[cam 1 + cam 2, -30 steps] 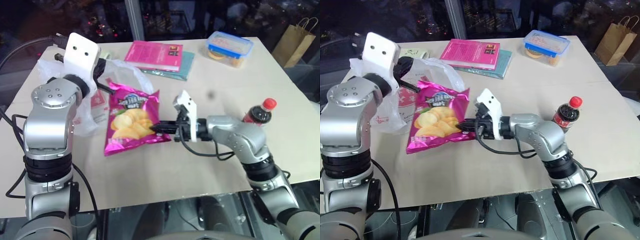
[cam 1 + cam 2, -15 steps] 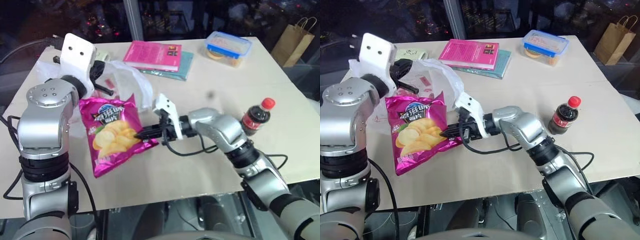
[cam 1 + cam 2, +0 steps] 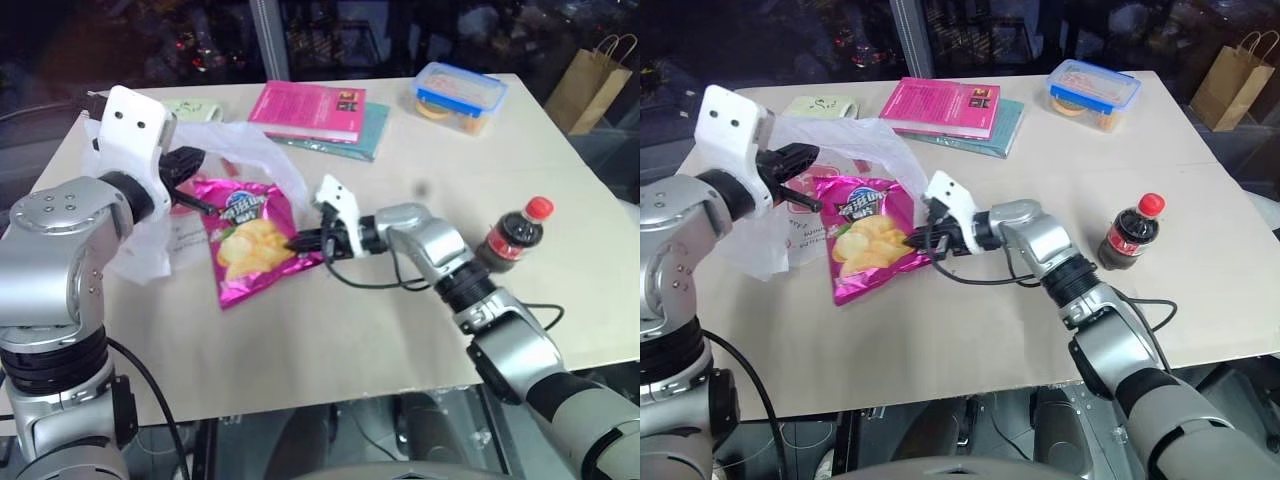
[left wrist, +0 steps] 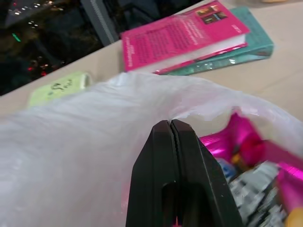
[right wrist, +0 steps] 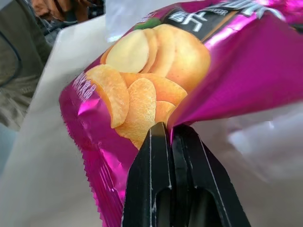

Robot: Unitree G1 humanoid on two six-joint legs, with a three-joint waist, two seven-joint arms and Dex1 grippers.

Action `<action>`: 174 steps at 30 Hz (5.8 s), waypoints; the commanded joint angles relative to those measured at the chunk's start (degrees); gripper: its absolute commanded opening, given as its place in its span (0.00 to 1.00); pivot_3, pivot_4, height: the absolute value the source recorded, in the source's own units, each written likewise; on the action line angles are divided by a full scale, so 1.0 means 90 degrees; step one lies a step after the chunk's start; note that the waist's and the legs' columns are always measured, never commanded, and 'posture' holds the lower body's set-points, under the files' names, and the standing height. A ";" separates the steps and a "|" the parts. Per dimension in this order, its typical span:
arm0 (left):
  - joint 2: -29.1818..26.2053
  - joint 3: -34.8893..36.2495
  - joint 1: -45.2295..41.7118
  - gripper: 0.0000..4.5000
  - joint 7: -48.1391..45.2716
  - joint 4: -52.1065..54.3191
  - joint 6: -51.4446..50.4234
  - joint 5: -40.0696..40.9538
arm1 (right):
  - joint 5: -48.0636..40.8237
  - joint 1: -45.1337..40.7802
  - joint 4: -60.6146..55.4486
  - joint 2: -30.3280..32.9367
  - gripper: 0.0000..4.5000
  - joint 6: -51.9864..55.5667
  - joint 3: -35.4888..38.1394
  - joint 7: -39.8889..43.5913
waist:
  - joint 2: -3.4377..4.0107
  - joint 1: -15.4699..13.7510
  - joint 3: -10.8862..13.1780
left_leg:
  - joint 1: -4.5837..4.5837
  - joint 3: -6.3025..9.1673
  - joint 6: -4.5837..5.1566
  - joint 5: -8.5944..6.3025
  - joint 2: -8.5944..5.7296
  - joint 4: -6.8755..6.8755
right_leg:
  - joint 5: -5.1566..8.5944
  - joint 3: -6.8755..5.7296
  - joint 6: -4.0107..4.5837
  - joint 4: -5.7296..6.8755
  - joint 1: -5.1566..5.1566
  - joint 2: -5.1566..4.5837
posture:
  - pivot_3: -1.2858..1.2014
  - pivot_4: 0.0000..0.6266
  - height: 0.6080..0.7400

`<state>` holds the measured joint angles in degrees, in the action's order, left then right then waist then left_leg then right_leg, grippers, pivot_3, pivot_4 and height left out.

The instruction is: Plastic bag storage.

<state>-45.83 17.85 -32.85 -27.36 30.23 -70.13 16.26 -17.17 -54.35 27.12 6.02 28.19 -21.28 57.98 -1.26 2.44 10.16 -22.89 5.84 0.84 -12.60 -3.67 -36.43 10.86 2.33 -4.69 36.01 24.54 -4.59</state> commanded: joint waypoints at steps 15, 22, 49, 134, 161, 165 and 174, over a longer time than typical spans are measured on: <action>0.1262 0.0483 -0.0919 0.00 0.0519 0.0297 -0.1850 0.0998 | -0.0648 -0.1099 0.1932 -0.3412 0.01 -0.1025 0.1787 -0.2499 | -0.0001 0.0089 0.0000 | 0.0001 0.0003 -0.0014 0.0004 0.0007 0.0002 | 0.0001 0.0008 0.0003 0.0019 0.0011 0.0006 | 0.52 0.24 1.00; 0.1809 0.0851 -0.0966 0.00 0.0760 0.0192 -0.1944 0.1041 | -0.0562 -0.0576 0.1251 -0.2854 0.38 -0.0652 0.0960 -0.2119 | 0.0001 0.0213 0.0001 | 0.0001 -0.0010 -0.0018 0.0004 0.0013 0.0005 | 0.0002 0.0020 0.0007 0.0034 0.0022 0.0016 | 0.52 0.24 1.00; -0.0426 -0.1341 0.2066 0.76 0.0614 0.0789 0.2823 -0.1302 | -0.0416 0.3175 -0.5532 0.1793 1.00 0.0069 0.1122 -0.1413 | -0.0002 -0.0027 0.0002 | 0.0001 -0.0045 -0.0002 -0.0014 0.0027 0.0003 | 0.0019 0.0038 0.0031 0.0064 0.0043 0.0008 | 0.52 0.24 1.00; 0.2054 0.1275 -0.2507 0.00 0.2767 -0.2569 -0.2485 0.6427 | 0.0828 0.0543 -0.1841 0.2259 0.07 0.0727 0.1106 -0.2813 | -0.0013 -0.0034 0.0007 | 0.0006 -0.0042 -0.0018 -0.0019 0.0061 -0.0049 | 0.0016 0.0023 0.0035 0.0066 0.0012 0.0054 | 0.52 0.24 1.00; 0.1808 0.0496 -0.1530 0.00 0.2239 -0.1834 -0.1152 0.5657 | -0.0721 0.3128 -0.5274 0.0398 0.36 0.3824 0.1941 -0.4448 | -0.0011 -0.0036 0.0007 | 0.0007 -0.0073 -0.0017 -0.0020 0.0074 -0.0037 | 0.0010 0.0041 0.0044 0.0055 0.0023 0.0059 | 0.52 0.24 1.00; 0.1875 0.0515 -0.1459 0.00 0.2353 -0.1768 -0.1158 0.5705 | -0.0693 0.2793 -0.4878 0.0197 0.01 0.3437 0.1692 -0.4265 | -0.0011 -0.0006 0.0007 | 0.0008 -0.0069 -0.0017 -0.0021 0.0078 -0.0036 | 0.0010 0.0041 0.0044 0.0055 0.0024 0.0061 | 0.52 0.24 1.00; 0.2004 0.0663 -0.1393 0.00 0.2727 -0.1838 -0.1366 0.6290 | -0.0512 0.1457 -0.2920 -0.0798 0.01 0.2177 0.1115 -0.3755 | -0.0011 0.0004 0.0007 | 0.0010 -0.0059 -0.0017 -0.0021 0.0079 -0.0035 | 0.0009 0.0041 0.0044 0.0057 0.0026 0.0063 | 0.52 0.24 1.00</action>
<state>-27.74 22.54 -44.82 -3.40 12.79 -82.29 70.52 -22.18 -38.49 -2.92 0.82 52.64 -10.32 22.11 -1.36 2.47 10.23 -22.80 5.33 0.69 -12.79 -2.96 -36.74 10.94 2.68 -4.29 36.52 24.77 -4.02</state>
